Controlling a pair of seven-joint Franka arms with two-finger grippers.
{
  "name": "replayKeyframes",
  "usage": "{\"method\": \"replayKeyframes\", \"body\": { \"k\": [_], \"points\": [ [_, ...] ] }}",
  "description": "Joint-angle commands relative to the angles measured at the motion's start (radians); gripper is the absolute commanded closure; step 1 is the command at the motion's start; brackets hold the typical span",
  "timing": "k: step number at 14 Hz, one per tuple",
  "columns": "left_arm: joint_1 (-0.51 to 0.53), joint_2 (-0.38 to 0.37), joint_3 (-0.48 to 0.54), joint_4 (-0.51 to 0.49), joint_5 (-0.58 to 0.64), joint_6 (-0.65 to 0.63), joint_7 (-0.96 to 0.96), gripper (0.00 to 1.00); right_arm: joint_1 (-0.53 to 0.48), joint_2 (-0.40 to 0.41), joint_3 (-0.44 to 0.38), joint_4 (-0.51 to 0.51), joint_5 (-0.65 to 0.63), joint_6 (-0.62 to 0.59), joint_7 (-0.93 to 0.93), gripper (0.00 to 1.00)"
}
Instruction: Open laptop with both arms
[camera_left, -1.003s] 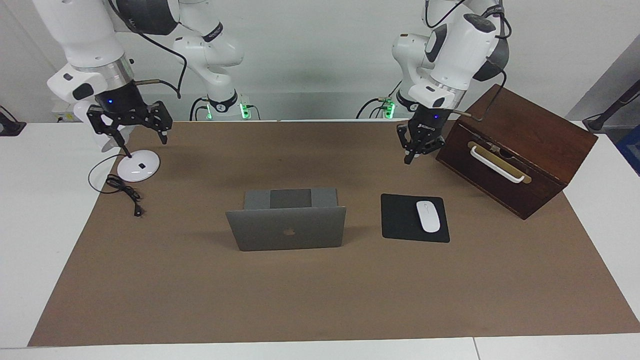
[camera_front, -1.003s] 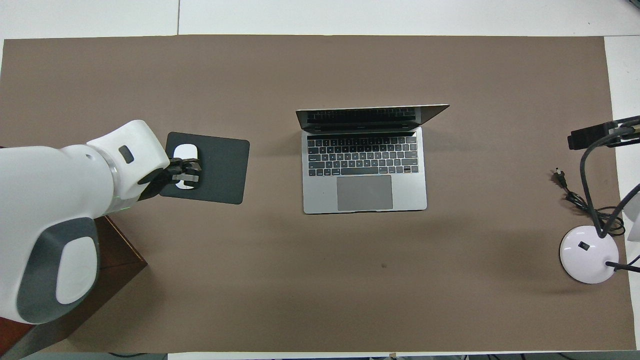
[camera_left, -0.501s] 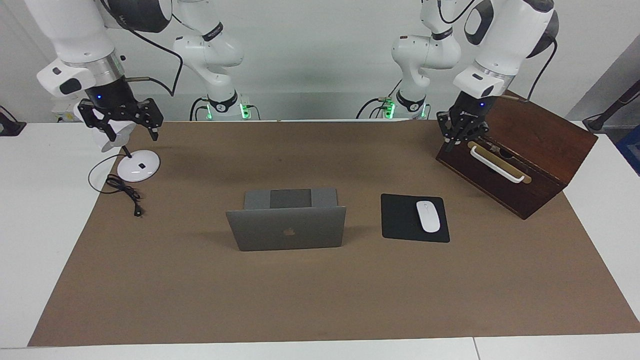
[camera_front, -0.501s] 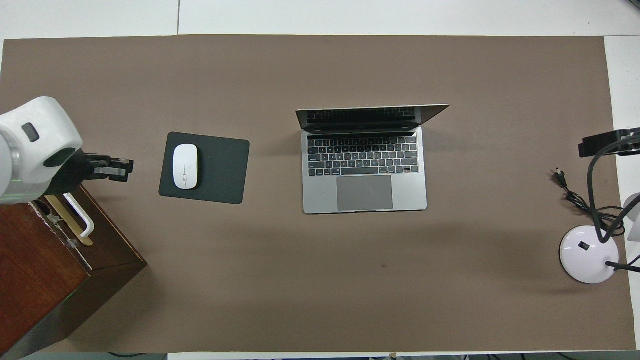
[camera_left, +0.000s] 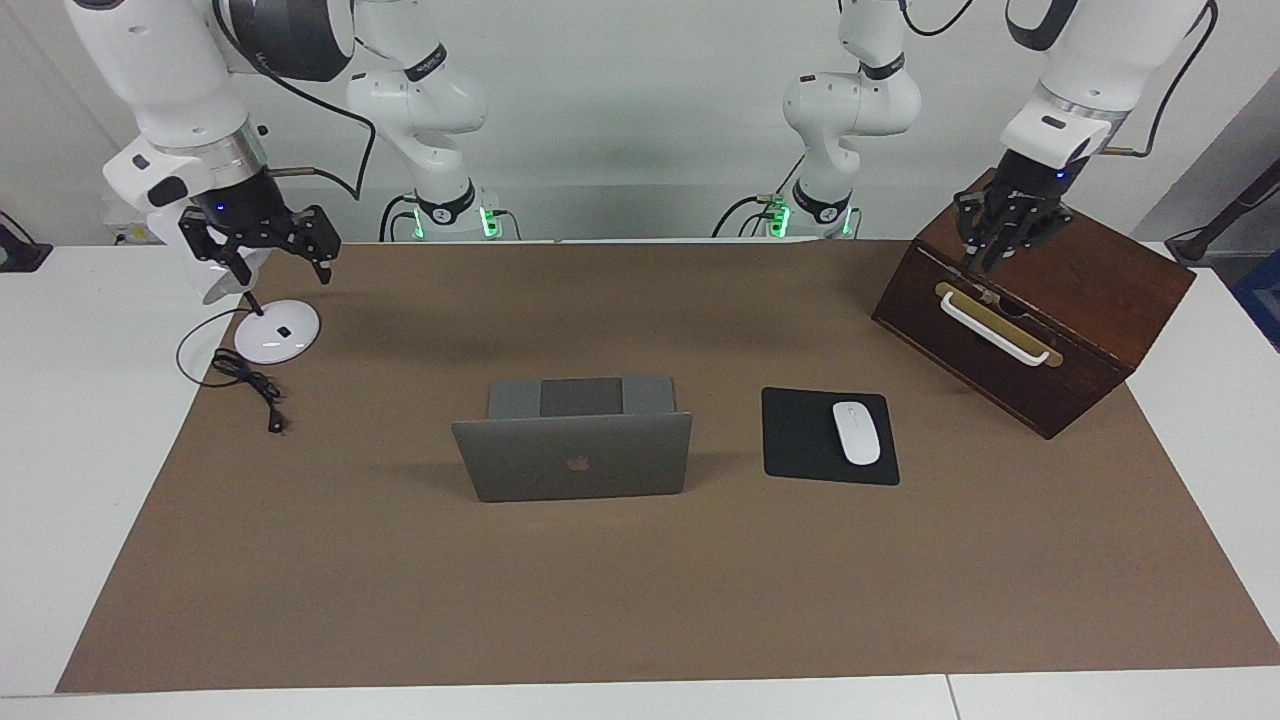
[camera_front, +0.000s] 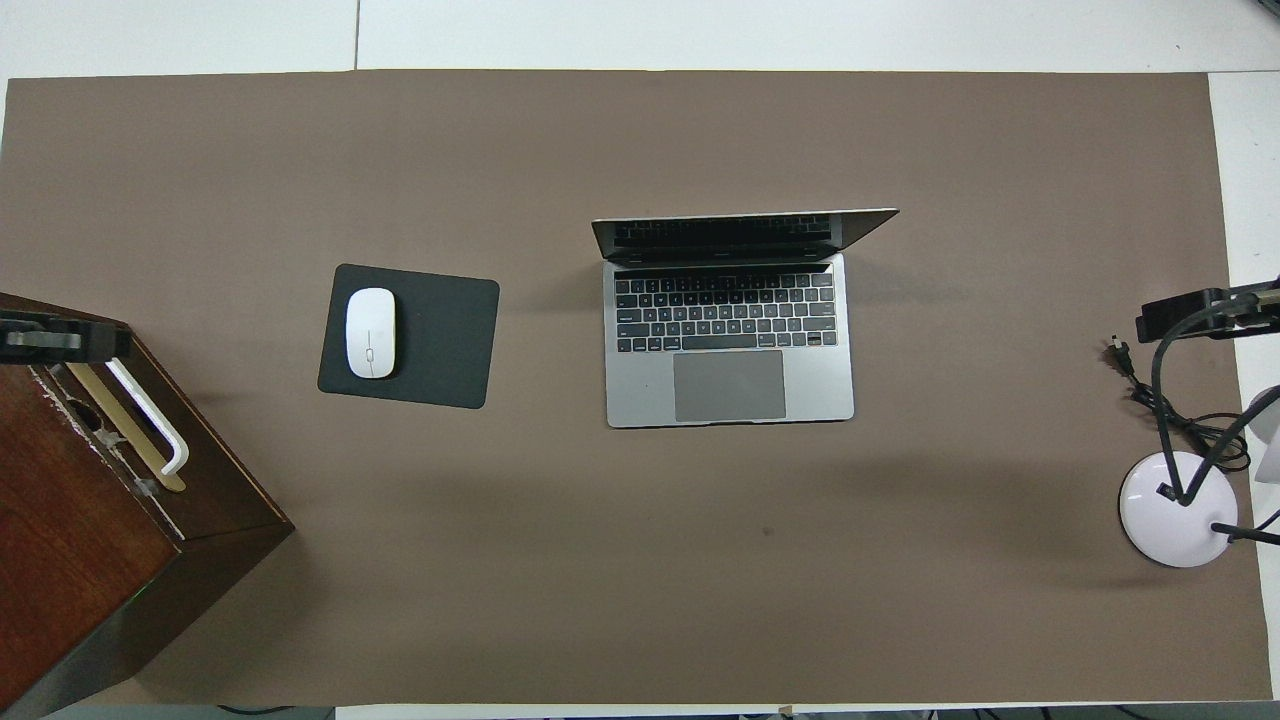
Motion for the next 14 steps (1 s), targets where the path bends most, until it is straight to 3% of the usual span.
{"method": "replayKeyframes", "body": {
  "k": [1,3,4,5,14],
  "points": [
    [0.037,0.057,-0.01,0.094,0.027,-0.071,0.014,0.44,-0.009,-0.029,0.011,-0.04,-0.002,0.014,0.02,0.0],
    [0.037,0.072,-0.01,0.108,0.062,-0.078,0.014,0.34,-0.009,-0.03,0.01,-0.042,0.047,0.017,0.025,0.0],
    [0.039,0.074,-0.01,0.108,0.067,-0.082,0.013,0.25,-0.009,-0.032,0.01,-0.048,0.051,0.018,0.036,0.0],
    [0.042,0.076,-0.01,0.108,0.067,-0.09,0.013,0.0,-0.009,-0.035,0.01,-0.049,0.053,0.021,0.055,0.0],
    [0.046,0.126,-0.012,0.132,0.065,-0.093,0.013,0.0,-0.009,-0.035,0.01,-0.051,0.056,0.024,0.071,0.0]
  ]
}}
